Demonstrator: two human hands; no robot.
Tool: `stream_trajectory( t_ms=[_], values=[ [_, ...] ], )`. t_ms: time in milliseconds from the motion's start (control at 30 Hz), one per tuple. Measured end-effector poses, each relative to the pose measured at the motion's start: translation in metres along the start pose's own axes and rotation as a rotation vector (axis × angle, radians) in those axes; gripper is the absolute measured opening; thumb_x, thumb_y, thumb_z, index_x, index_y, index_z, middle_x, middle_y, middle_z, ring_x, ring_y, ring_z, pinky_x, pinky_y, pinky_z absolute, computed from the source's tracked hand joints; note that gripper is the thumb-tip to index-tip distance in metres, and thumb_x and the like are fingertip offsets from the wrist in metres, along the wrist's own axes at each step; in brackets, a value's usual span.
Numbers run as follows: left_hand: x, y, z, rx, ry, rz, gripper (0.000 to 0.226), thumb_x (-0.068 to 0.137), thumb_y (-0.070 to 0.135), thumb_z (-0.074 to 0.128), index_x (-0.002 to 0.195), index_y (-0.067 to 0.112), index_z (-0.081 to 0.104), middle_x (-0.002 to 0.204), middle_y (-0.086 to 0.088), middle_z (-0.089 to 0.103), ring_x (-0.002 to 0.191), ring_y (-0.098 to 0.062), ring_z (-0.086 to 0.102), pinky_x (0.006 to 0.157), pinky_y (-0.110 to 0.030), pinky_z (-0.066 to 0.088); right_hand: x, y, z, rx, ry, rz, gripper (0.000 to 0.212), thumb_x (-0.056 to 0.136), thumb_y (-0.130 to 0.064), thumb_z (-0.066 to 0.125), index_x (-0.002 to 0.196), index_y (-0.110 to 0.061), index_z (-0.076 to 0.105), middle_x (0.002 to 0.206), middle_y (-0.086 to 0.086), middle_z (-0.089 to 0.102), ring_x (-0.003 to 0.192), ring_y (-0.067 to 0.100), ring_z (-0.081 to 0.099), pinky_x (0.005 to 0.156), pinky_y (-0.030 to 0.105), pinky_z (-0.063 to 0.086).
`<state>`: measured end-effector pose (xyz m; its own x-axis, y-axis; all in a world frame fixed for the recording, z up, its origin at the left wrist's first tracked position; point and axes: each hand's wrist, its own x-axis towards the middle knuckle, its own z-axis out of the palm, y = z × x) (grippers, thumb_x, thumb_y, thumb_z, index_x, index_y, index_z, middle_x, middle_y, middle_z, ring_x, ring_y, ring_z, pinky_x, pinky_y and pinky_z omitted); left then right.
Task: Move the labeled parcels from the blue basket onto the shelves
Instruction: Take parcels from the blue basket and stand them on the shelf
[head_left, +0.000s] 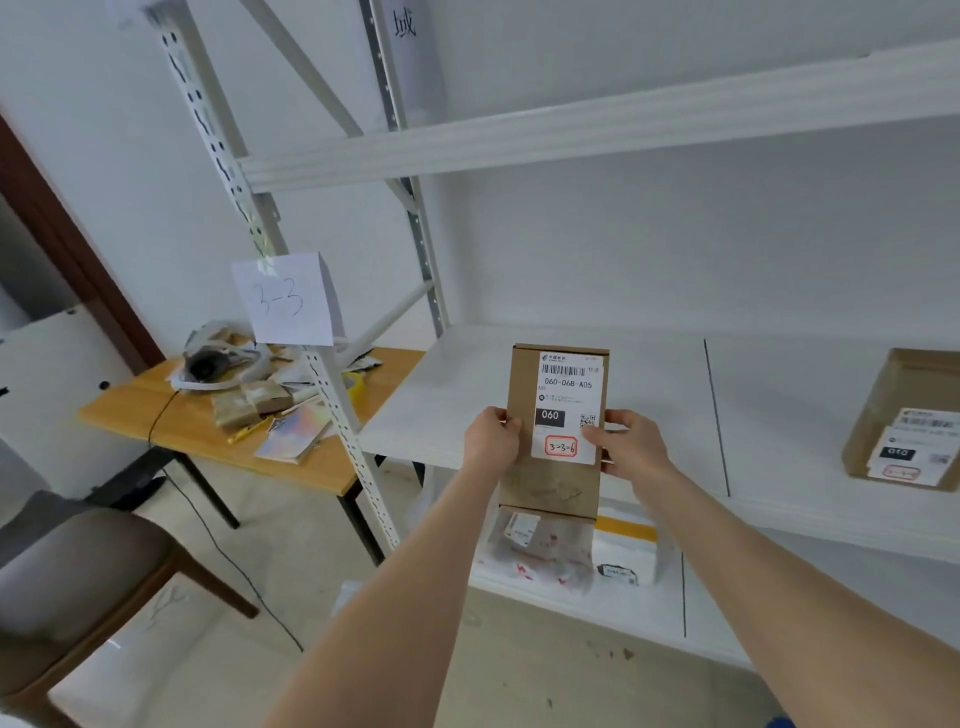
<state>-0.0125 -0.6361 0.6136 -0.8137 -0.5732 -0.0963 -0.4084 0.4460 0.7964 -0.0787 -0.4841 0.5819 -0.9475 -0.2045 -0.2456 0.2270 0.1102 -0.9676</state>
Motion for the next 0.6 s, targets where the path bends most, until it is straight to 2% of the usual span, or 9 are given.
stream_trajectory(
  t_ms=[167,300,600],
  values=[
    [0.031,-0.006,-0.013,0.002,-0.042,0.05,0.034,0.097,0.02,0.045,0.127,0.005,0.052,0.124,-0.011,0.06,0.114,-0.028,0.055,0.093,-0.034,0.044,0.012,-0.007,0.021,0.01,0.038,-0.01,0.048,0.086,-0.011,0.068,0.13,-0.009,0.049,0.117,0.014,0.066,0.1,0.03,0.066,0.087,0.047,0.054],
    [0.045,-0.008,-0.011,-0.03,-0.078,0.083,0.033,0.097,0.019,0.048,0.126,0.005,0.053,0.121,-0.011,0.062,0.111,-0.028,0.056,0.093,-0.035,0.045,0.015,-0.008,0.024,0.003,0.089,-0.018,0.045,0.088,-0.01,0.066,0.13,-0.008,0.05,0.116,0.014,0.066,0.099,0.029,0.067,0.086,0.044,0.055],
    [0.053,0.011,0.033,-0.093,-0.197,0.159,0.034,0.095,0.016,0.05,0.127,0.005,0.052,0.125,-0.01,0.061,0.113,-0.027,0.057,0.097,-0.037,0.046,0.014,-0.002,-0.013,-0.032,0.26,-0.041,0.037,0.093,-0.007,0.056,0.13,-0.01,0.053,0.119,0.013,0.065,0.103,0.029,0.066,0.087,0.046,0.055]
  ],
)
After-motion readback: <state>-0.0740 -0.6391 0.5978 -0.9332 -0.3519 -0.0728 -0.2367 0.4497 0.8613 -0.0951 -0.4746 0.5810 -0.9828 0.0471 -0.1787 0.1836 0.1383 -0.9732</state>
